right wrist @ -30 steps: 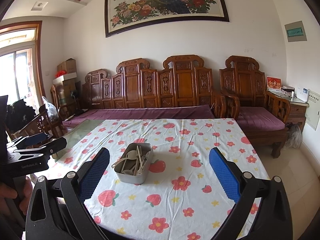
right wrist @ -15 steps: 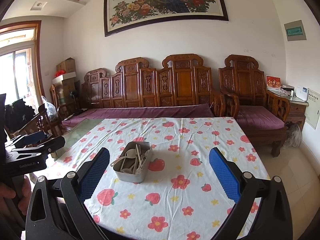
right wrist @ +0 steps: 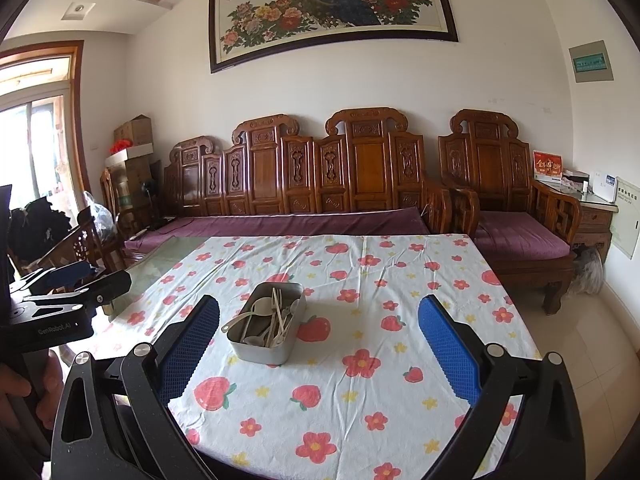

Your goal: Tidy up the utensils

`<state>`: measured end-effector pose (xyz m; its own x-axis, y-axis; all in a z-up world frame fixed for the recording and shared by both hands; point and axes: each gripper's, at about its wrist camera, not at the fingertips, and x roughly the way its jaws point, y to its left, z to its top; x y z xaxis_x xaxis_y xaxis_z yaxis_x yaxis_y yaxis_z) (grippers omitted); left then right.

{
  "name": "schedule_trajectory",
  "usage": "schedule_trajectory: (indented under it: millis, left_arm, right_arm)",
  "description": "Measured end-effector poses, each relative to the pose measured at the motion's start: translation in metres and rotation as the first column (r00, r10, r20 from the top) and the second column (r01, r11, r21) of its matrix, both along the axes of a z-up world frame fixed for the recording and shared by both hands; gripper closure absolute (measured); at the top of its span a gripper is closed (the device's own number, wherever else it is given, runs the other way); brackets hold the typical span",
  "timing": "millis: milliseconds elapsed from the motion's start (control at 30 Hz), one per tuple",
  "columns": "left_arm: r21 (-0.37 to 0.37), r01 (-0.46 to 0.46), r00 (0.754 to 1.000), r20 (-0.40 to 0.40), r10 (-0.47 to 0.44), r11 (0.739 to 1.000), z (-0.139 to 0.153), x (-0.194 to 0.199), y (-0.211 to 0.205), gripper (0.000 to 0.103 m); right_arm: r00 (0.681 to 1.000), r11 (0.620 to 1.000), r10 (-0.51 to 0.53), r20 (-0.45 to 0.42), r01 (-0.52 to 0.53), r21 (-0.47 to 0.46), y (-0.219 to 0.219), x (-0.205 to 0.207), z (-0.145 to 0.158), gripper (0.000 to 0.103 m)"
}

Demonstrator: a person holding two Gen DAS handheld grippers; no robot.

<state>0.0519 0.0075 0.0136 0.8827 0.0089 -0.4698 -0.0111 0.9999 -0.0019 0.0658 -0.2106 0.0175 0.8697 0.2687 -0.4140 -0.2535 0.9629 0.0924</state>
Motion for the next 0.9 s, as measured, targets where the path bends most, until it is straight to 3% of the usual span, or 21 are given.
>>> schedule_trajectory:
  millis: [900]
  left_arm:
    - [-0.008, 0.018, 1.0, 0.011, -0.018, 1.0, 0.0062, 0.0001, -0.0002, 0.008]
  right_arm:
    - [1.0, 1.0, -0.002, 0.01, 0.002, 0.007, -0.0002, 0.0014, 0.0011, 0.003]
